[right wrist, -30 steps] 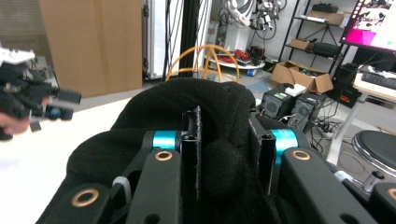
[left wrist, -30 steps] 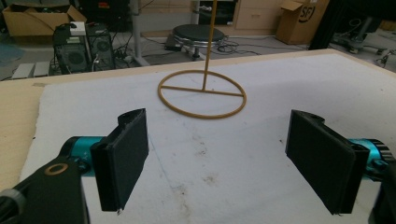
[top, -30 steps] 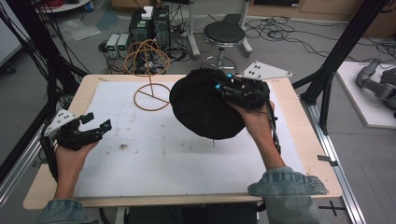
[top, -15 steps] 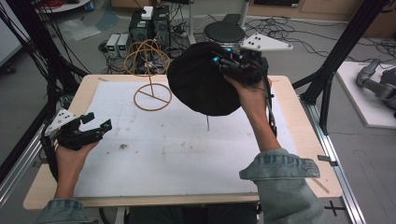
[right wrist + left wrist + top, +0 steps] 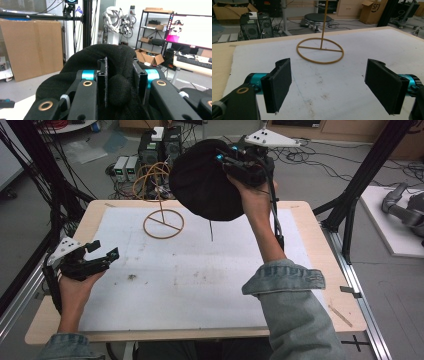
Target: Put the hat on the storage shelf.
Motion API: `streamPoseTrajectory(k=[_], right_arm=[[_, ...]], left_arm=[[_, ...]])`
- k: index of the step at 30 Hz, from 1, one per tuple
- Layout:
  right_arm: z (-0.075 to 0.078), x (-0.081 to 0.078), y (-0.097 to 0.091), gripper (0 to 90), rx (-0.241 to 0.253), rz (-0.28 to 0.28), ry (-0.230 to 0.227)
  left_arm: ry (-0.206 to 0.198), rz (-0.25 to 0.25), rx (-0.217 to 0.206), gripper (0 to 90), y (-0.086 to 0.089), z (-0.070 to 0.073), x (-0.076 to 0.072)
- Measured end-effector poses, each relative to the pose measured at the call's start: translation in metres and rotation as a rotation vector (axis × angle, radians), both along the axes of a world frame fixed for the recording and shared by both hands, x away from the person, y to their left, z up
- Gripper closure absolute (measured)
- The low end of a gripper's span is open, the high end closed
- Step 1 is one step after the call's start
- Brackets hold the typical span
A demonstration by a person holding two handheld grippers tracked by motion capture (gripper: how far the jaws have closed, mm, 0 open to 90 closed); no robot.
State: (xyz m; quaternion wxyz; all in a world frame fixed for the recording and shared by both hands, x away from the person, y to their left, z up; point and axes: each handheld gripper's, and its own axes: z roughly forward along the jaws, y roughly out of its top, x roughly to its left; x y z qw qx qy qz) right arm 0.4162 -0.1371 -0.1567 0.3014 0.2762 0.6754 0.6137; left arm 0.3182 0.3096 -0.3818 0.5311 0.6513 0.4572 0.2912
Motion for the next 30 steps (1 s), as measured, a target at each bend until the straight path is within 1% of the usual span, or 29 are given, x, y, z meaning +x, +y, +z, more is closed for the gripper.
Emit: streamPoseTrajectory(k=[3,5,6,8,10,15,16,17,19,23,25,27,30], right_arm=[[0.002,0.004,0.005,72.6,0.009,0.001,0.0],[0.005,0.009,0.013,72.6,0.007,-0.007,-0.01],[0.005,0.009,0.013,72.6,0.007,-0.007,-0.01],[0.009,0.013,0.021,72.6,0.014,-0.012,-0.016],[0.01,0.014,0.023,72.6,0.016,-0.014,-0.02],[0.015,0.023,0.036,72.6,0.028,-0.01,-0.028],[0.015,0.023,0.036,72.6,0.028,-0.01,-0.028],[0.015,0.026,0.042,72.6,0.032,-0.009,-0.029],[0.015,0.027,0.044,72.6,0.033,-0.009,-0.032],[0.015,0.035,0.058,72.5,0.038,-0.006,-0.025],[0.015,0.037,0.061,72.6,0.037,-0.004,-0.025],[0.015,0.041,0.069,72.5,0.029,0.002,-0.022],[0.014,0.045,0.074,72.5,0.023,0.005,-0.019]], left_arm=[[-0.001,-0.002,-0.001,21.9,0.0,0.0,0.0],[-0.003,-0.002,0.002,21.9,0.001,0.001,0.0],[-0.004,-0.001,-0.003,21.9,0.001,0.001,-0.001],[-0.002,-0.001,-0.005,21.9,0.001,0.001,0.0],[-0.001,-0.005,-0.004,21.9,0.001,0.0,0.0],[0.0,-0.003,-0.009,21.9,0.002,0.0,0.0],[-0.002,-0.002,-0.009,21.9,0.002,0.0,-0.001],[-0.003,-0.001,-0.014,21.9,0.002,0.0,-0.001],[-0.002,0.0,-0.013,21.9,0.003,0.001,-0.001],[-0.003,-0.003,-0.019,21.9,0.002,0.0,0.0],[-0.005,-0.007,-0.019,21.9,0.002,0.001,-0.001],[-0.003,-0.007,-0.013,21.9,0.003,0.001,-0.001],[-0.002,-0.003,-0.018,21.9,0.005,0.001,-0.001]])
